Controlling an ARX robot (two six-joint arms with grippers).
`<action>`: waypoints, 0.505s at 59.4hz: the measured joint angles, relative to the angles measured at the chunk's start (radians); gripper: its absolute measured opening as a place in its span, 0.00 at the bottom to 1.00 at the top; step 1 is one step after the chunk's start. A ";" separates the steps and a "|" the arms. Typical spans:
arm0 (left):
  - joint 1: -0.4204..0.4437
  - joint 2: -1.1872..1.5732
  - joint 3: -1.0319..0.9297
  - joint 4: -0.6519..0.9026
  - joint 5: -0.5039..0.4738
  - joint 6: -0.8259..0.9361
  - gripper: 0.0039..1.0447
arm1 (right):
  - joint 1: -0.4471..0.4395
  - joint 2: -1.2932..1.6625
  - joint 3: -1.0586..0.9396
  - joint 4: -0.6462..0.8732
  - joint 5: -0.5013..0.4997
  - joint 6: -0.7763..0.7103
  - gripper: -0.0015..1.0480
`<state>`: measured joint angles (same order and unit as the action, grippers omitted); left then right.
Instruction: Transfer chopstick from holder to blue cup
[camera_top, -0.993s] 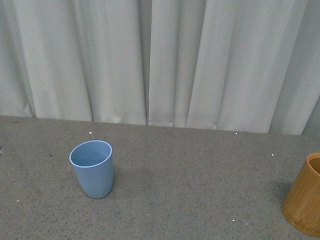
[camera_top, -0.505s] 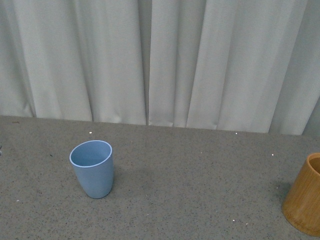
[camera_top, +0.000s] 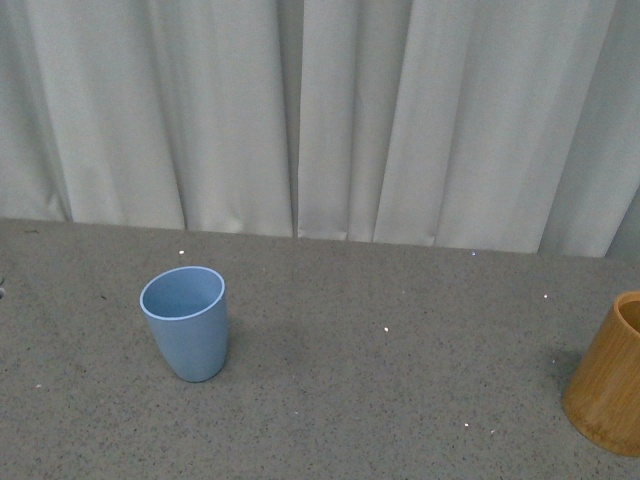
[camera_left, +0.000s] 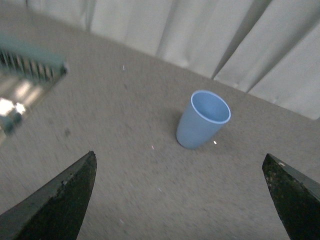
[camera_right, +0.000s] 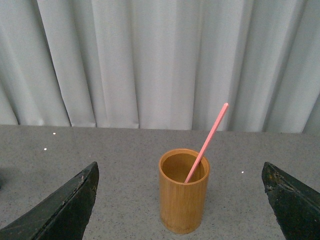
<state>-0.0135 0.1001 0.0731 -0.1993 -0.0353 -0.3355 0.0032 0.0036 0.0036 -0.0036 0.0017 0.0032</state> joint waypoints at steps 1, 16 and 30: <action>0.000 0.006 0.000 -0.007 0.005 -0.061 0.94 | 0.000 0.000 0.000 0.000 0.000 0.000 0.91; -0.042 0.026 0.011 0.000 -0.052 -0.432 0.94 | 0.000 0.000 0.000 0.000 0.000 0.000 0.91; -0.063 0.156 0.015 0.108 -0.048 -0.537 0.94 | 0.000 0.000 0.000 0.000 0.000 0.000 0.91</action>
<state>-0.0765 0.2562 0.0883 -0.0910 -0.0830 -0.8730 0.0032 0.0036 0.0036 -0.0036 0.0017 0.0032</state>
